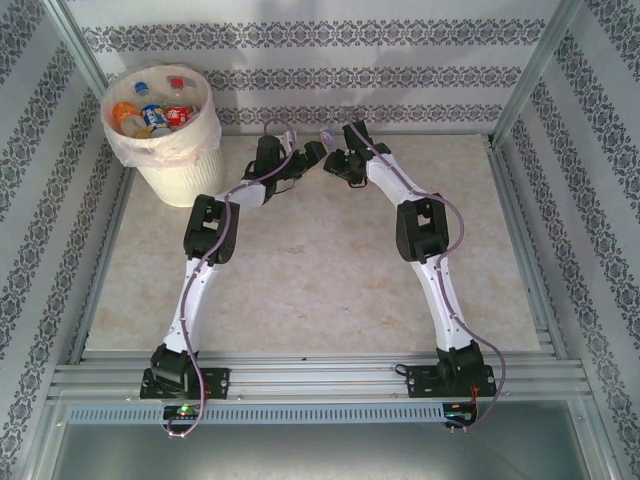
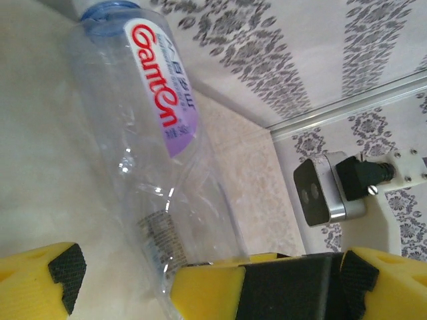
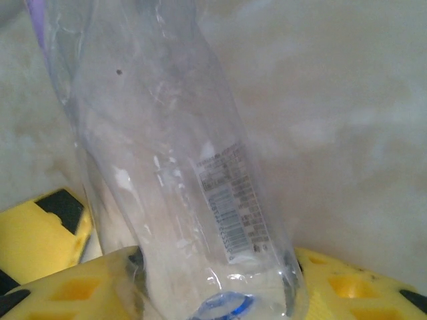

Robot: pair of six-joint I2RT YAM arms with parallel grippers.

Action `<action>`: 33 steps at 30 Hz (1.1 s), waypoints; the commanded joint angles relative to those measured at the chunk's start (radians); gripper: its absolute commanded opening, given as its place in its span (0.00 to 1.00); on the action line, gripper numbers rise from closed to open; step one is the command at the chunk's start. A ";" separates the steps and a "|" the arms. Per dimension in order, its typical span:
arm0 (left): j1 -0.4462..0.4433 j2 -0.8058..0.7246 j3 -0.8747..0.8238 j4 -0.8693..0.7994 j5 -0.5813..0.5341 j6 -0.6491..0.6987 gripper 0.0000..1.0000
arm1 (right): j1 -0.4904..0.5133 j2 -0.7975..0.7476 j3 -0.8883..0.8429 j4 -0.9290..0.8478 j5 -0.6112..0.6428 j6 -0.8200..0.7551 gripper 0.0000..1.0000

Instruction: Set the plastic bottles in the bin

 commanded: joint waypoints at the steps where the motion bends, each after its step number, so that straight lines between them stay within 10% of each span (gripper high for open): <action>1: 0.009 -0.135 -0.136 0.026 -0.018 0.037 1.00 | 0.033 -0.125 -0.149 0.058 -0.037 -0.071 0.43; 15: 0.017 -0.445 -0.552 -0.085 -0.100 0.042 1.00 | 0.125 -0.519 -0.759 0.411 -0.093 -0.097 0.42; 33: 0.044 -0.613 -0.766 0.361 0.004 -0.185 0.86 | 0.189 -0.673 -0.945 0.626 -0.341 -0.162 0.44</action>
